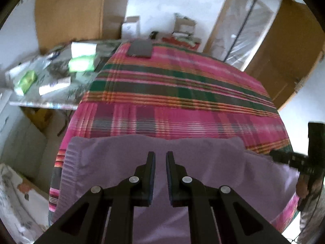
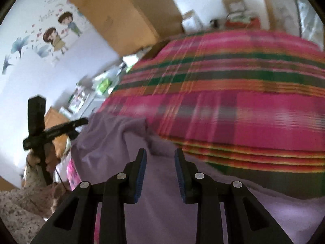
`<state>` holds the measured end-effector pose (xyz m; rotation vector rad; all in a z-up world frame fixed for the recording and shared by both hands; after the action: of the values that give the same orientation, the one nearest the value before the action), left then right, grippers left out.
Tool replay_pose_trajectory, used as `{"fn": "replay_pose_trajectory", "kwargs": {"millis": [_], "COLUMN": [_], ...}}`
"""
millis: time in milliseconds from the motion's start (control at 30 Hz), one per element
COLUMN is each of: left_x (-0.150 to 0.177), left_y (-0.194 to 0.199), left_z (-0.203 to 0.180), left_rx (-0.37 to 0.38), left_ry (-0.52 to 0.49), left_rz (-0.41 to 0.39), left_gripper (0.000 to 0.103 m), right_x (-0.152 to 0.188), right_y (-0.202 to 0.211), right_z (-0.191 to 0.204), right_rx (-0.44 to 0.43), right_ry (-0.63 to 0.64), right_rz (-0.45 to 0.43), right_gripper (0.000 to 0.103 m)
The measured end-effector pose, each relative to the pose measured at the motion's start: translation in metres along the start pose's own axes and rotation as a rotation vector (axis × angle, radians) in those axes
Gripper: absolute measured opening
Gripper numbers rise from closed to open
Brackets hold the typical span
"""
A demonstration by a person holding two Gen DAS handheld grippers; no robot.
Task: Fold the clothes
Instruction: 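Grasp the garment waistband with the left gripper while the right gripper grasps the garment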
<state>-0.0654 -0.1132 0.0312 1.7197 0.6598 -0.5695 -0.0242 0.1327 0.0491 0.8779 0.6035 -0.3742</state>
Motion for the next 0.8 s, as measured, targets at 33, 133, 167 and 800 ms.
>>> {"fn": "replay_pose_trajectory", "kwargs": {"millis": [33,133,167,800], "left_x": [-0.001,0.000,0.001,0.016], "left_y": [-0.004,-0.014,-0.016,-0.042], "left_z": [0.005,0.019,0.023,0.055], "left_rx": [-0.004,-0.040,-0.038,-0.017], "left_ry": [0.004,0.032,0.045,0.164], "left_rz": [0.007,0.028,0.030,0.070], "left_gripper": [0.010,0.010,0.010,0.010], "right_x": [0.002,0.007,0.008,0.022], "right_y": [-0.009,-0.030,-0.034,-0.035], "right_z": [0.002,0.007,0.008,0.029], "right_rx": [-0.024,-0.060,-0.067,-0.226], "right_ry": [-0.005,-0.013,-0.009,0.057], "right_rz": [0.029,0.088,0.097,0.165], "right_gripper": [0.030,0.030,0.030,0.034]}}
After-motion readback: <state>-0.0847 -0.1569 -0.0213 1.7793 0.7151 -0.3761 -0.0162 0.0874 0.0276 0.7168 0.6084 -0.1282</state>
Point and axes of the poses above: each gripper's, at about its wrist camera, not at the fingertips, and y roughly against the way its jaws point, z to its left, x to its underside, the point moved 3 cm from there along -y, roughly the way its jaws point, and after that the axes turned 11 degrees about -z, right-handed, at the moved point
